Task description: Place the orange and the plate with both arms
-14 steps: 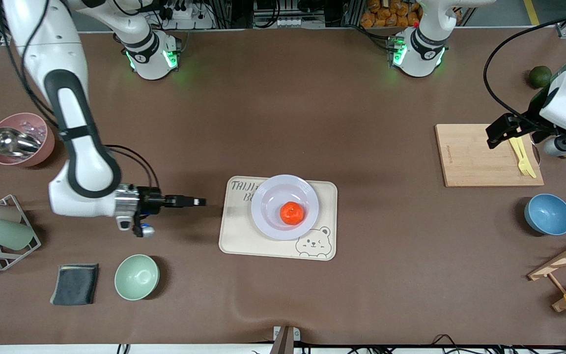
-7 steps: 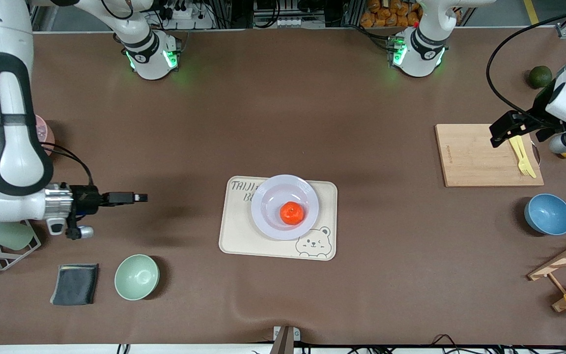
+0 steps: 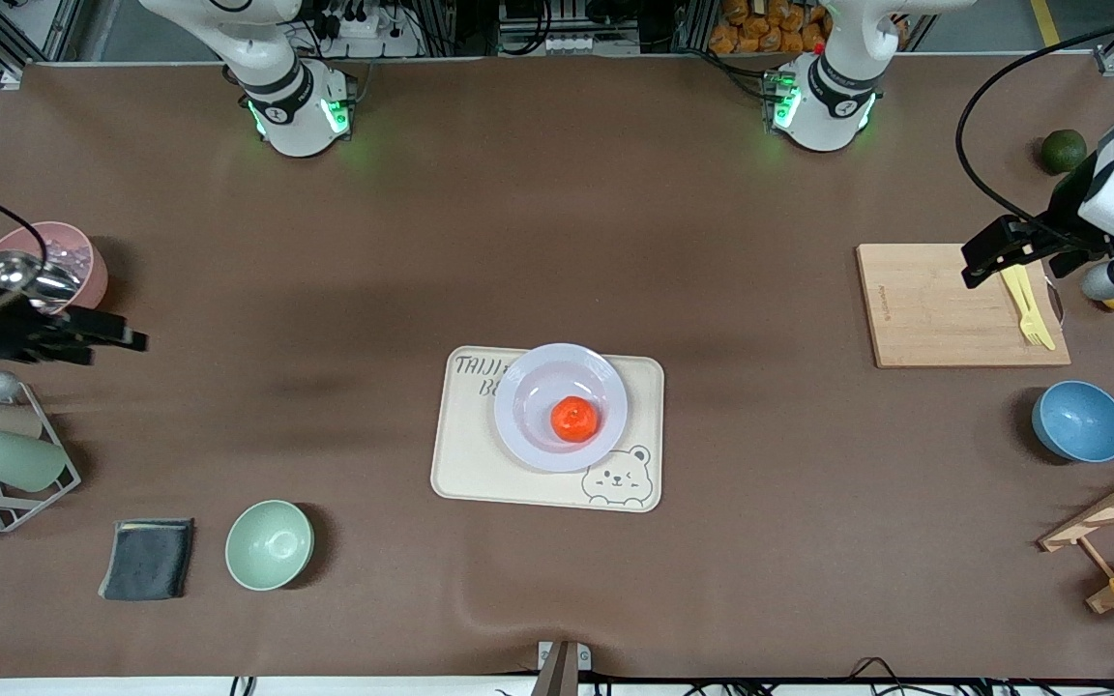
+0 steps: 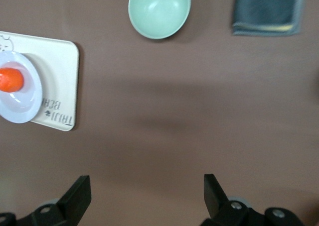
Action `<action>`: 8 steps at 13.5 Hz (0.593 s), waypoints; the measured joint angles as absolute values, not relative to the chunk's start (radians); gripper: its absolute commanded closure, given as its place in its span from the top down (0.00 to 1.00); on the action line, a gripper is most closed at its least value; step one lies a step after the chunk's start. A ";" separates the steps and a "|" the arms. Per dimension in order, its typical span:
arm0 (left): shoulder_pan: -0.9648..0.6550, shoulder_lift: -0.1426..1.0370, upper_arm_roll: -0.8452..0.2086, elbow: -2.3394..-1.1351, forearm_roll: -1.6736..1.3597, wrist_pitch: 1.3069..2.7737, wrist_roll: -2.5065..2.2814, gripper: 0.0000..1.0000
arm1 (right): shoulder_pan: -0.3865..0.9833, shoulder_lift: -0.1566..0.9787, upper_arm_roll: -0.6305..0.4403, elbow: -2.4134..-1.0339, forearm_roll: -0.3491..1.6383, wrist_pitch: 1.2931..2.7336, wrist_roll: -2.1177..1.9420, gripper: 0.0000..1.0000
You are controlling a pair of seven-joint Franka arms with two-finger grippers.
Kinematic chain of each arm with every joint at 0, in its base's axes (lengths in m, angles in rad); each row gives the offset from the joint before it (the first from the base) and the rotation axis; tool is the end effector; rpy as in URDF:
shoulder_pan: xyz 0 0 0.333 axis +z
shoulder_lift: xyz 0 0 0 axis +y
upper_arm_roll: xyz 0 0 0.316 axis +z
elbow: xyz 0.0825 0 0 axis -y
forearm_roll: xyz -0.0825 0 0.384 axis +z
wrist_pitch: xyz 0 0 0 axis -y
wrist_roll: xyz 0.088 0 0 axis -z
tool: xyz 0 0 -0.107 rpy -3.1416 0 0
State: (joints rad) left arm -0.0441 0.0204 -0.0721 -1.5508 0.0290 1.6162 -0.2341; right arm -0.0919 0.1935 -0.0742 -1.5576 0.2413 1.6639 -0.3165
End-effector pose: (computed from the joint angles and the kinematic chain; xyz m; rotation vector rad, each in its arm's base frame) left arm 0.5623 -0.0622 0.6267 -3.1160 -0.1829 -0.0767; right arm 0.6091 -0.0746 0.5280 -2.8973 -0.1714 0.0436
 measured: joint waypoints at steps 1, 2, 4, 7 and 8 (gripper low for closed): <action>-0.044 0.019 -0.072 -1.551 0.029 1.611 -0.232 1.00 | -0.089 0.166 -0.071 -1.528 0.194 1.645 -0.316 1.00; -0.043 0.016 -0.072 -1.551 0.028 1.607 -0.222 1.00 | -0.083 0.143 -0.068 -1.494 0.161 1.605 -0.316 1.00; -0.040 0.006 -0.072 -1.551 0.018 1.602 -0.212 1.00 | -0.079 0.102 -0.070 -1.437 0.127 1.516 -0.309 1.00; -0.025 -0.001 -0.072 -1.555 0.008 1.595 -0.201 1.00 | -0.079 0.041 -0.110 -1.420 0.111 1.481 -0.304 1.00; -0.023 -0.001 -0.072 -1.558 0.007 1.595 -0.199 1.00 | -0.079 0.031 -0.115 -1.423 0.111 1.475 -0.304 1.00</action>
State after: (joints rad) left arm -0.0231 -0.0010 -0.0717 -1.5582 0.0071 1.5953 -0.1993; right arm -0.0795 0.0307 -0.1147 -1.4229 0.1106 1.4754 -0.3038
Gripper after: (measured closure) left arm 0.000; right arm 0.000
